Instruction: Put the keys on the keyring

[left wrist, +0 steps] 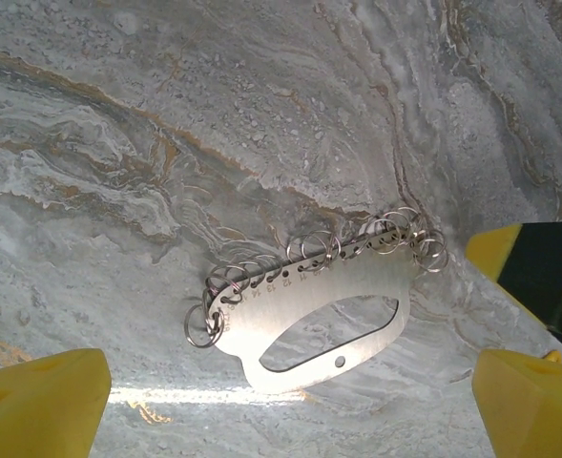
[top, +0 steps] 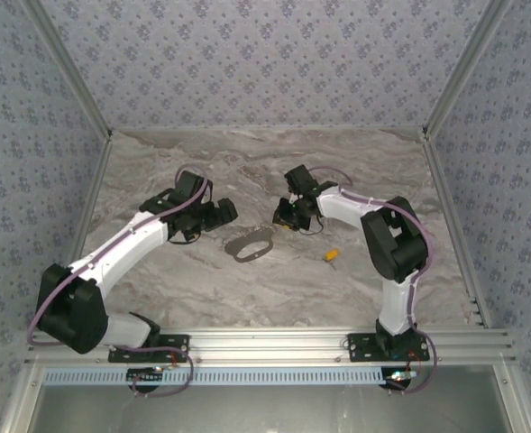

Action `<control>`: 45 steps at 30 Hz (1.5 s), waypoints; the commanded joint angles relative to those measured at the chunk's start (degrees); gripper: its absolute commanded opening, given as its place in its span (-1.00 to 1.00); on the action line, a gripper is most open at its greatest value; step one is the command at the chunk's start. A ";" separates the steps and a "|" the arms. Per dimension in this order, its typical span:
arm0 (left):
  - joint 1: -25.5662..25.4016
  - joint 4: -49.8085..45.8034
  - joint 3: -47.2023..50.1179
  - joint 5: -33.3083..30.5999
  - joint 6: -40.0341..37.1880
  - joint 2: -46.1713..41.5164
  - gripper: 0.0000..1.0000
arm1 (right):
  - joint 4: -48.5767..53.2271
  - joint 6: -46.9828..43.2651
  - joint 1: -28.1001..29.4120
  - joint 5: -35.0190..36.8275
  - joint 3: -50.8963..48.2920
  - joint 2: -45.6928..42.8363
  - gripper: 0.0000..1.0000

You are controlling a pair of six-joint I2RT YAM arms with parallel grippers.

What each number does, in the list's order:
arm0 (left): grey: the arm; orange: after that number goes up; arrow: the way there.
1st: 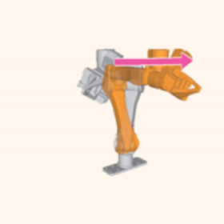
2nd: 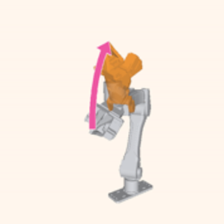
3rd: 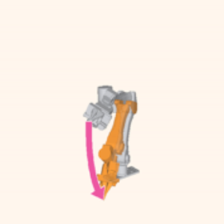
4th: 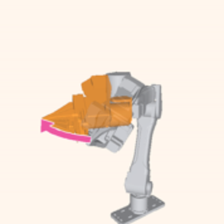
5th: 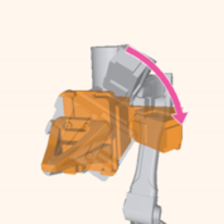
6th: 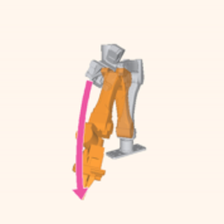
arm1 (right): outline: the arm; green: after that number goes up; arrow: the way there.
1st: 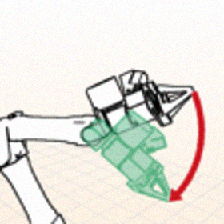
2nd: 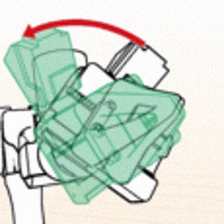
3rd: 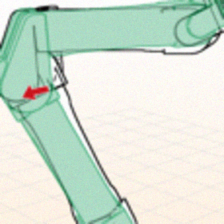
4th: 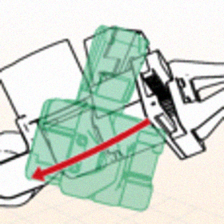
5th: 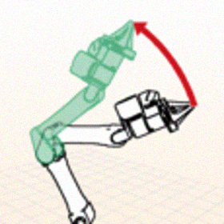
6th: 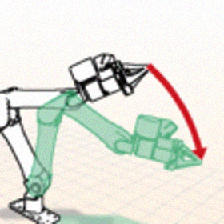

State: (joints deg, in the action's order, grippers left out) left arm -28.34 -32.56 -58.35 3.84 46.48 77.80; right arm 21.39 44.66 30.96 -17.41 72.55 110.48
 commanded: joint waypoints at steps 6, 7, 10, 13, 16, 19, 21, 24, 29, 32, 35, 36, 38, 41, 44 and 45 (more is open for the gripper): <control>0.98 0.45 -1.41 1.70 -1.27 0.42 0.95 | -0.41 1.74 0.62 -1.72 0.88 1.80 -0.55; 0.92 0.43 -1.35 1.70 -1.29 0.50 0.95 | -0.51 1.74 0.61 -1.74 0.88 1.84 -0.55; 0.94 0.45 -1.36 1.80 -1.31 0.68 0.95 | -0.87 1.79 0.73 -2.15 0.94 2.35 -0.56; 1.04 0.35 -1.33 1.96 -1.26 0.62 0.95 | -0.99 2.08 0.66 -2.55 0.95 2.86 -0.59; 1.00 0.42 -1.33 2.06 -1.06 0.66 0.95 | -1.40 2.23 0.62 -2.93 0.83 3.24 -0.62; 1.00 0.41 -1.50 2.14 -0.97 0.62 0.95 | -1.95 2.44 0.68 -3.16 0.67 3.49 -0.69; 1.01 0.39 -1.68 2.17 -1.06 0.69 0.95 | -2.25 2.53 0.68 -3.42 0.60 3.43 -0.74; 1.01 0.49 -1.71 2.07 -1.04 0.69 0.95 | -2.48 2.71 0.64 -3.82 0.10 3.19 -0.83; 1.04 0.84 -1.74 1.97 -0.92 0.61 0.95 | -2.94 3.14 0.67 -4.23 -1.27 2.04 -0.97; 0.98 1.00 -1.89 1.96 -1.07 0.52 0.95 | -3.01 3.82 0.67 -4.28 -2.59 0.75 -1.00; 0.92 0.77 -2.49 1.85 -1.77 0.62 0.95 | -3.49 5.11 0.68 -4.45 -5.23 -0.87 -1.00; 0.79 0.37 -2.98 1.56 -2.08 0.84 0.95 | -3.82 5.86 0.77 -4.56 -6.59 -1.36 -1.00; 0.58 -0.77 -3.88 0.89 -2.79 1.36 0.95 | -4.89 7.44 0.91 -5.15 -8.66 -2.68 -1.00; 0.31 -2.50 -5.37 1.09 -3.89 2.75 0.95 | -7.20 10.01 1.48 -6.33 -11.89 -4.69 -1.00; 0.28 -2.92 -5.86 1.85 -4.48 3.84 0.95 | -9.28 12.01 2.52 -7.90 -14.25 -6.58 -1.00; 0.17 -2.62 -5.72 1.95 -4.51 4.01 0.95 | -9.52 12.43 2.90 -8.46 -14.69 -7.16 -1.00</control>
State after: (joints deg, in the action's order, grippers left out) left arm -27.75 -33.23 -62.76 5.17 43.68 81.08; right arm 13.15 53.80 32.69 -23.46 59.22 105.54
